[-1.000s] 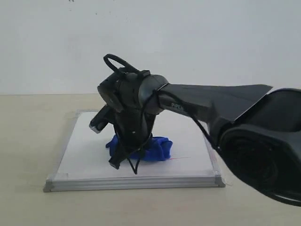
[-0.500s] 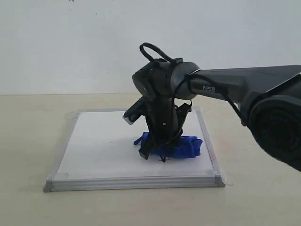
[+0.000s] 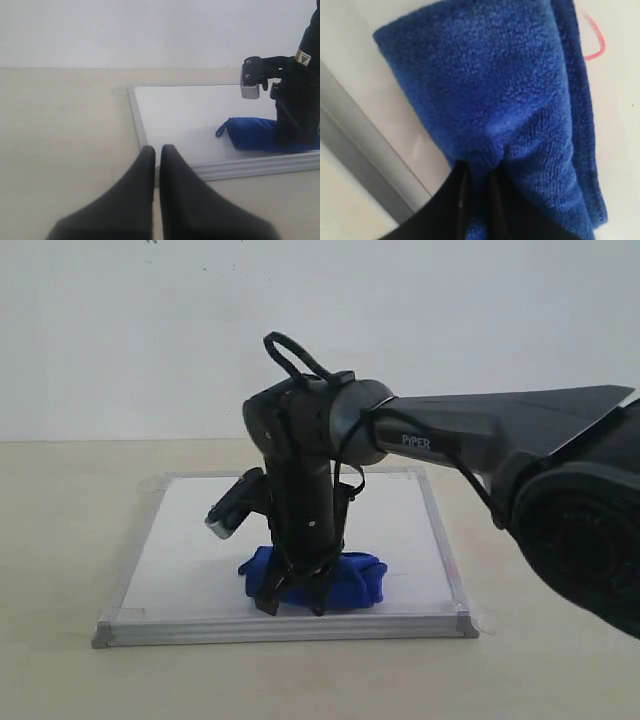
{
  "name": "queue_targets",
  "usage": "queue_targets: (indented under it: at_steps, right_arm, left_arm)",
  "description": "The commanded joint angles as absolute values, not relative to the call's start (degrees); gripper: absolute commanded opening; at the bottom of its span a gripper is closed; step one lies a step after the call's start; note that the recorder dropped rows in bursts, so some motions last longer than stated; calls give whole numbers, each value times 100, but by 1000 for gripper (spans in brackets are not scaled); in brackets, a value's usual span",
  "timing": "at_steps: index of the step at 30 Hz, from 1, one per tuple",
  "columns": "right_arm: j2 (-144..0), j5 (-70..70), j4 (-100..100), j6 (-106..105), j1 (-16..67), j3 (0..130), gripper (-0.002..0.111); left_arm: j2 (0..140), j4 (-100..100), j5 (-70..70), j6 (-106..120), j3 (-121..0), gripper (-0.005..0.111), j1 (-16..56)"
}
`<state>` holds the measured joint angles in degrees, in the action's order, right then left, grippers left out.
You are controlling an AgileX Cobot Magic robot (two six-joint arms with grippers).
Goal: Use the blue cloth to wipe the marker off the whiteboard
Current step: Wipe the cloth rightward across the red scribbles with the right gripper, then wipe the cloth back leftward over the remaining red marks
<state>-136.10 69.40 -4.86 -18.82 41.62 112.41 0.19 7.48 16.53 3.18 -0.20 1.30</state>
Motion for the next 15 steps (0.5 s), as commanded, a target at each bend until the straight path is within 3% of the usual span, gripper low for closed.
queue_targets:
  at_steps: [1, 15]
  right_arm:
    - [-13671, 6996, -1063, -1371, 4063, 11181, 0]
    - [-13651, 6996, -793, -190, 2574, 11181, 0]
  left_arm:
    - [0, 751, 1635, 349, 0, 4, 122]
    - [0, 751, 1635, 349, 0, 4, 122]
